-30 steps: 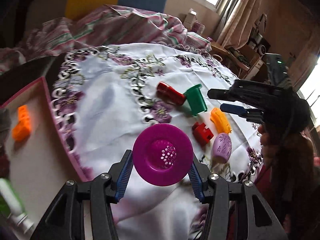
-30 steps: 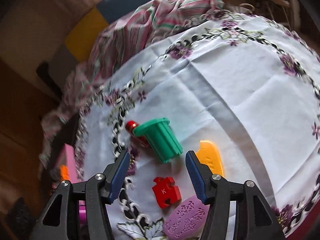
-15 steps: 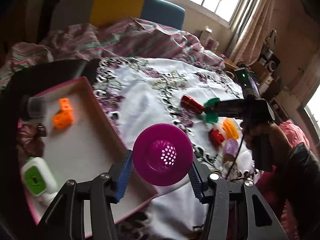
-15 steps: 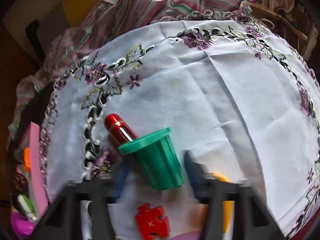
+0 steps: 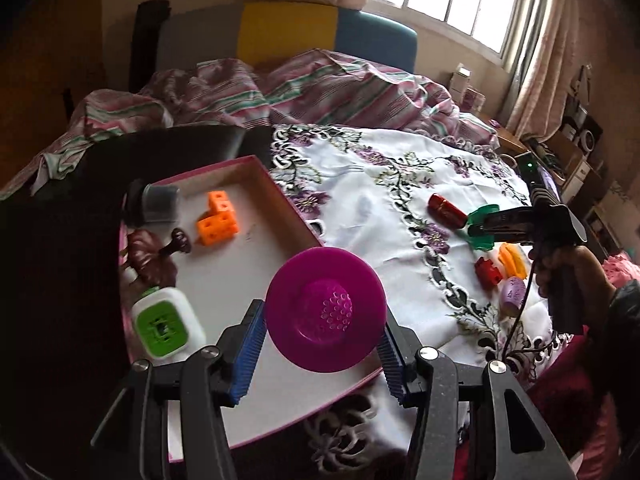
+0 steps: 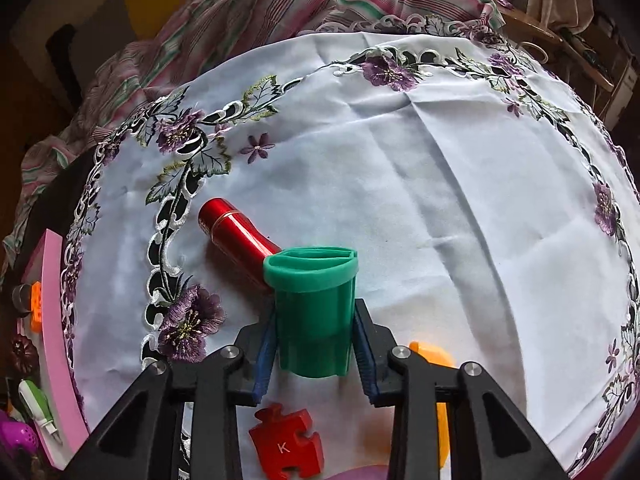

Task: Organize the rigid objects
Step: 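Lower the magenta disc into the tray and open the left gripper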

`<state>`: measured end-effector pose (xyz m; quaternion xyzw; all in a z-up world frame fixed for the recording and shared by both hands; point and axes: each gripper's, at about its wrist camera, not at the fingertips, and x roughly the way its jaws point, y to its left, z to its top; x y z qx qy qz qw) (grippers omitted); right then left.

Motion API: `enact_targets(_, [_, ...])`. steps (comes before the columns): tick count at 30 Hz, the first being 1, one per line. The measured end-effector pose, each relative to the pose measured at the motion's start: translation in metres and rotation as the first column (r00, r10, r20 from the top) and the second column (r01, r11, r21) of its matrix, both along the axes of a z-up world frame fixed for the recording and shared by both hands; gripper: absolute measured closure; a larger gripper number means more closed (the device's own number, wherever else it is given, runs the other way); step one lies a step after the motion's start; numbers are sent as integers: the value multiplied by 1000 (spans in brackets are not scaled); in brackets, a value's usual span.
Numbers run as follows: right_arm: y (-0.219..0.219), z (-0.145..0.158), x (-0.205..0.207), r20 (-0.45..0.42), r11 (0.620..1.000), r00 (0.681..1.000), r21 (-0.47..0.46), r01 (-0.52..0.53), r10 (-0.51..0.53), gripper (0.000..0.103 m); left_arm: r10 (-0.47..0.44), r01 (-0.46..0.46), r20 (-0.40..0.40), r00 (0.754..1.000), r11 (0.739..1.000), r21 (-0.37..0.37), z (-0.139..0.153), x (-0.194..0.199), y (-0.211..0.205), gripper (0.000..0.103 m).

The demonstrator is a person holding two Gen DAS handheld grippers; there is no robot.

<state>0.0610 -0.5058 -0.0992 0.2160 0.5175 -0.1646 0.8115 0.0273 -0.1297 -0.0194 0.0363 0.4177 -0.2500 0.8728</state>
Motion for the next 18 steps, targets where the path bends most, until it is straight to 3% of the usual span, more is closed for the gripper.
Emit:
enact_targets(11, [2, 1, 2, -23, 997, 1000, -78, -11, 10, 69, 40, -40, -15, 999, 999, 4, -6, -4, 18, 49])
enact_targets(18, [-1, 0, 0, -18, 998, 1000, -62, 1, -3, 69, 42, -42, -19, 999, 999, 8, -7, -4, 21, 49])
